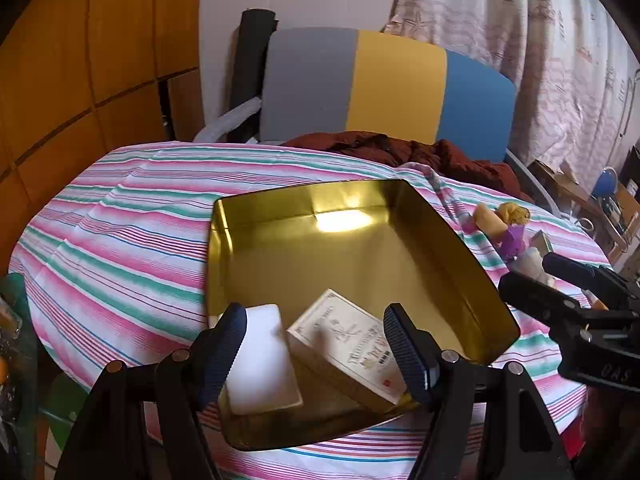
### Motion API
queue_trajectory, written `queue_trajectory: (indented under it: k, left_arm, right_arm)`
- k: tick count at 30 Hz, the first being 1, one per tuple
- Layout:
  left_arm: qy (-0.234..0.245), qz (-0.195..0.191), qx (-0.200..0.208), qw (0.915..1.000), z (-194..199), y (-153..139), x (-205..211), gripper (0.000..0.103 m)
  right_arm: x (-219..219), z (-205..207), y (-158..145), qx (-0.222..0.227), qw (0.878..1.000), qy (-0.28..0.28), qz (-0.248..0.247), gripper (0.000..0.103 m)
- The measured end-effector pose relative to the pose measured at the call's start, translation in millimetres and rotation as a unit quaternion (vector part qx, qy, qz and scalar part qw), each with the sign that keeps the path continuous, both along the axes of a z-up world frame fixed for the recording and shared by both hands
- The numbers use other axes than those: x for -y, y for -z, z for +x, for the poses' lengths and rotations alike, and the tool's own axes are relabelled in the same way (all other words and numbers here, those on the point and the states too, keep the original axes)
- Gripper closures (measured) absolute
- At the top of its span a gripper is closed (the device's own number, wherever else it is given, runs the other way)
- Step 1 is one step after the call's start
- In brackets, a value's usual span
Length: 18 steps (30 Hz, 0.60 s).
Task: Organize objects
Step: 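Place the sponge in the gold tray with left tool while right tool drops tea box, then reach the left tool to the clear plastic bag bundle and grasp it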
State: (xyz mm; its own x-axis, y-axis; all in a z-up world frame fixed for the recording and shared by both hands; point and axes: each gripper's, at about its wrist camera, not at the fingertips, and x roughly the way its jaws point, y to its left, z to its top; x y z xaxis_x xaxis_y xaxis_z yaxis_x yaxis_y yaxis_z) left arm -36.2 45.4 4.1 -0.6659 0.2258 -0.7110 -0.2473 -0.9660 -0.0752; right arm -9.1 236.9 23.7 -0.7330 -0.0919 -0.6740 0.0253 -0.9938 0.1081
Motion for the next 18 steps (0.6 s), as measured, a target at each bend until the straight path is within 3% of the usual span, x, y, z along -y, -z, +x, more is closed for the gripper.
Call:
queue_trajectory:
  k: [7,18]
  left_arm:
    - [0.025,0.007,0.008,0.9996,2,3,-11,0.031]
    - [0.072,0.021,0.016,0.9971,2,2,-38,0.032]
  right_arm:
    - [-30,8,5,0.005,0.999,0.042,0.0,0.01]
    - [-112,32,12,0.028,0.99,0.139,-0.016,0.007]
